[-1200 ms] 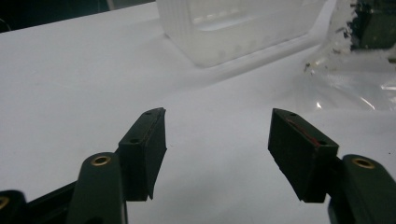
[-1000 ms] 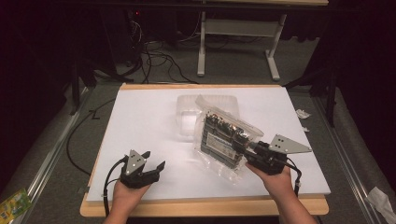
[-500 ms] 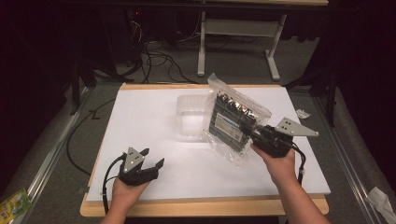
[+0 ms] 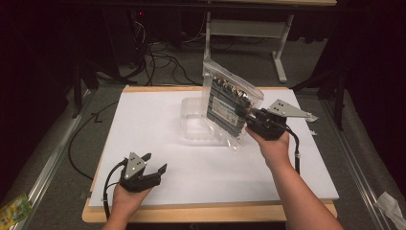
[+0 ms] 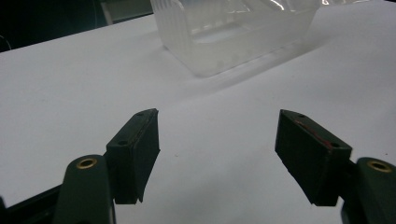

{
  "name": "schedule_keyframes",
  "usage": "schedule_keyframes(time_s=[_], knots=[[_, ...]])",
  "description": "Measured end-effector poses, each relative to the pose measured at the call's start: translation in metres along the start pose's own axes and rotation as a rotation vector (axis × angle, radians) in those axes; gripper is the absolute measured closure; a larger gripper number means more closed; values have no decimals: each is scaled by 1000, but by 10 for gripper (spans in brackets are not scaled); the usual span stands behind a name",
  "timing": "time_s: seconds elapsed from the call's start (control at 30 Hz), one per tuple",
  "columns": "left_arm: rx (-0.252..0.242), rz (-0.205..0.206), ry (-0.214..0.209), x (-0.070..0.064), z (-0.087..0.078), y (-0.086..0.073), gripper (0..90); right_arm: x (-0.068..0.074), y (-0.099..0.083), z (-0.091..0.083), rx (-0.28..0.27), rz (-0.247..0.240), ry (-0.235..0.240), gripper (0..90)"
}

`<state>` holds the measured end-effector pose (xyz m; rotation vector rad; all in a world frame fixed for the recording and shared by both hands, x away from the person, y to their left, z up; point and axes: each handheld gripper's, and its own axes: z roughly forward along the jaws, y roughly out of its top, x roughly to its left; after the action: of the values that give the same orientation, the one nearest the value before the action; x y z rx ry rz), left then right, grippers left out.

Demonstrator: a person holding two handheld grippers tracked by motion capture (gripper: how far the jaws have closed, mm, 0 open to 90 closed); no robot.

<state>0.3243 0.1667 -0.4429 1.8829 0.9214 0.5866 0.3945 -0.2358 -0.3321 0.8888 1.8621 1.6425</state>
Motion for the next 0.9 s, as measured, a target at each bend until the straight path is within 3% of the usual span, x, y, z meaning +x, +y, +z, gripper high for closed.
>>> schedule_keyframes(time_s=[0.37,0.9], knots=[[-10,-7,-6,1,-7,0,310,-6,8,44,13,-22,-12,758],[5,-2,-22,2,-4,0,310,-21,11,80,39,-26,-19,758]])
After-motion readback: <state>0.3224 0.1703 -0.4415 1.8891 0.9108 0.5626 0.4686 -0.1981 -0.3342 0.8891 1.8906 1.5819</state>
